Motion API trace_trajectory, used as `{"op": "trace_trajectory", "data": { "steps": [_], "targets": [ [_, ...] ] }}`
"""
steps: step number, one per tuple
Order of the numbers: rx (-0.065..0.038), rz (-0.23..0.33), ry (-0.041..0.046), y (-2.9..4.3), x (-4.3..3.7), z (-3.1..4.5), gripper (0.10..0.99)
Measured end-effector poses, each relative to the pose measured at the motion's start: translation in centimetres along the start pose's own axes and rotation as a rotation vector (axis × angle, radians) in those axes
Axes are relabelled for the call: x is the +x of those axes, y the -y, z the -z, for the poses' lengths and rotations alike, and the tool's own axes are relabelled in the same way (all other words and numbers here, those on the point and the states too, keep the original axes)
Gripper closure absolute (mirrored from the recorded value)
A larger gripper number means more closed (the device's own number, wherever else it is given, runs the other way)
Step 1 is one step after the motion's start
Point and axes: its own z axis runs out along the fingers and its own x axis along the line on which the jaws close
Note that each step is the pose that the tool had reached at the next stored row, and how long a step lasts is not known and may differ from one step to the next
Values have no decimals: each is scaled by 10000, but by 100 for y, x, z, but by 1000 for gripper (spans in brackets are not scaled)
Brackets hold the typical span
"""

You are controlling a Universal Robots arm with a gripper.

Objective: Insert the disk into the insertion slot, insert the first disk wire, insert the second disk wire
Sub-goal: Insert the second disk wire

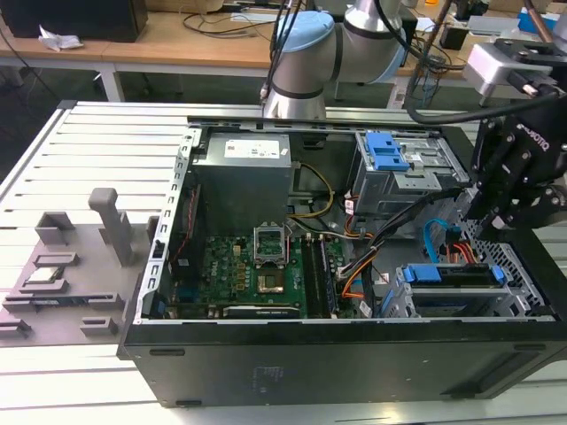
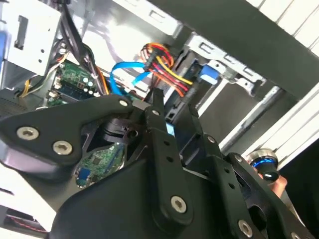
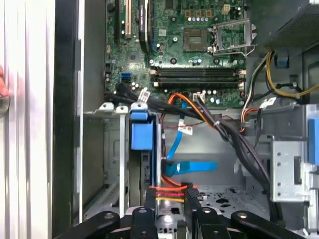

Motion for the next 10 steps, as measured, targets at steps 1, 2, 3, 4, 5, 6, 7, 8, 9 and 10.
{"op": "trace_trajectory", "data": {
  "steps": [1,2,3,4,5,6,7,8,9,10],
  "targets": [
    [0,0,-1,-51,0,-7,725],
    [0,-2,-10,-174,1,-34,725],
    [0,-1,-17,-226,1,-48,725],
    [0,-7,-24,-274,0,-63,725],
    [0,-15,-35,-294,0,-71,725],
    [1,-20,-43,-302,-2,-79,725],
    [1,-20,-56,-301,-3,-92,725],
    [1,-20,-71,-301,-3,-102,725],
    [1,-21,-77,-301,-4,-103,725],
    [1,-21,-84,-300,-3,-103,725]
  ]
}}
